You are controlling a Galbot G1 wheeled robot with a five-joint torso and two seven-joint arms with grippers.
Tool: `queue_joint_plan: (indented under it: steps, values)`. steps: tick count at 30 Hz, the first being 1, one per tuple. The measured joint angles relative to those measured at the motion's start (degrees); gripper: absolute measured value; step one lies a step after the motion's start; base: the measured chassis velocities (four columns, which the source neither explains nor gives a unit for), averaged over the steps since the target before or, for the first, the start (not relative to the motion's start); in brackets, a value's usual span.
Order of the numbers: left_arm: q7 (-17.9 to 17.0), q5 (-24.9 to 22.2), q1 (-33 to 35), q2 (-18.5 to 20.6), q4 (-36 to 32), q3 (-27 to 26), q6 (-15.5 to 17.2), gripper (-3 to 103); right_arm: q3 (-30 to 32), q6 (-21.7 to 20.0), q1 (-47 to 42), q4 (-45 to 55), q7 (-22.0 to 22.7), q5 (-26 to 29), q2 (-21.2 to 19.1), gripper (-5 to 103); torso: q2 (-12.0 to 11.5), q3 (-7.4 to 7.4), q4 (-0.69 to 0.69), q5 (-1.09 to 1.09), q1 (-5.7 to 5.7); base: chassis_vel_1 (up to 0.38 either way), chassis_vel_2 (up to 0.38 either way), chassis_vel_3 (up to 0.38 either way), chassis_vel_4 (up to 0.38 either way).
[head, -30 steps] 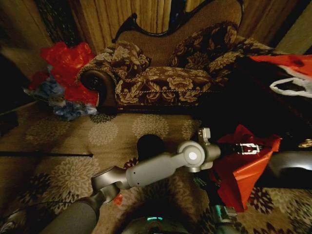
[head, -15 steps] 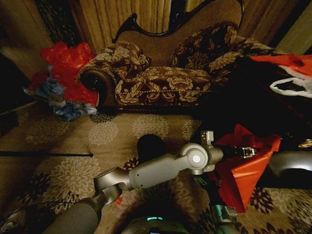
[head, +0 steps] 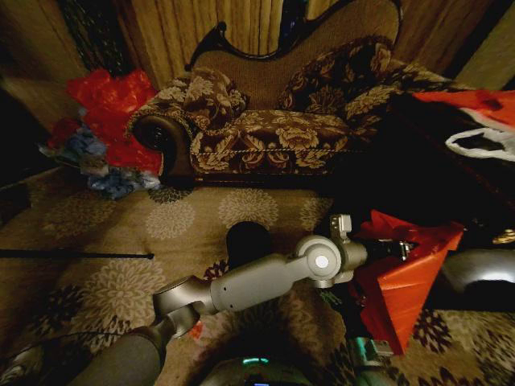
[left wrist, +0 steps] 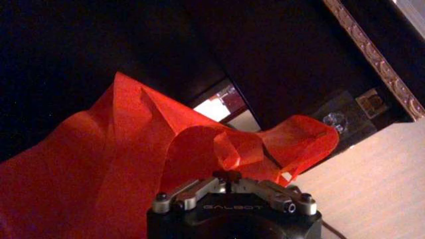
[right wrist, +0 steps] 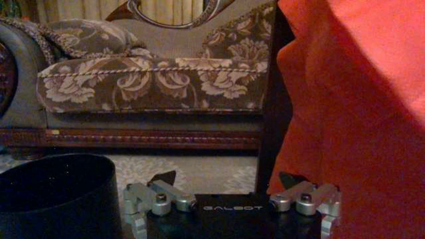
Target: Place a garbage bag over the trash bin.
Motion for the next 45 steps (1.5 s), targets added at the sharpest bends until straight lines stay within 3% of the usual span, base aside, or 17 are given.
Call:
queue_joint_plan:
  steps: [8,13,20,45]
  values:
    - [-1.0,-2.0,1.4,0.9,-1.8,-0.9,-0.2,-3,0.2,-0.4,-0.2,0.2,0.2,0.5,-0.5,100,0.0,0.0,0.0,0.0,0.0,0.0,0.0,0.0,0.0]
    - [-1.2,-2.3,1.8,0.5,-1.8,-1.1,-0.3,16,0.5,-0.5,-0.2,0.5,0.3,0.6,-0.5,100,0.0,0.0,0.0,0.0,0.0,0.0,0.0,0.0,0.0]
    - [-1.0,-2.3,1.9,-0.2,-1.4,-1.1,-0.4,0,0.6,-0.3,-0.7,0.5,0.3,0.3,0.0,100,0.0,0.0,0.0,0.0,0.0,0.0,0.0,0.0,0.0]
    - [-0.5,-2.2,3.0,-1.0,-2.2,-1.7,-0.6,0,0.8,-0.2,-0.7,0.5,0.5,0.0,0.4,100,0.0,0.0,0.0,0.0,0.0,0.0,0.0,0.0,0.0]
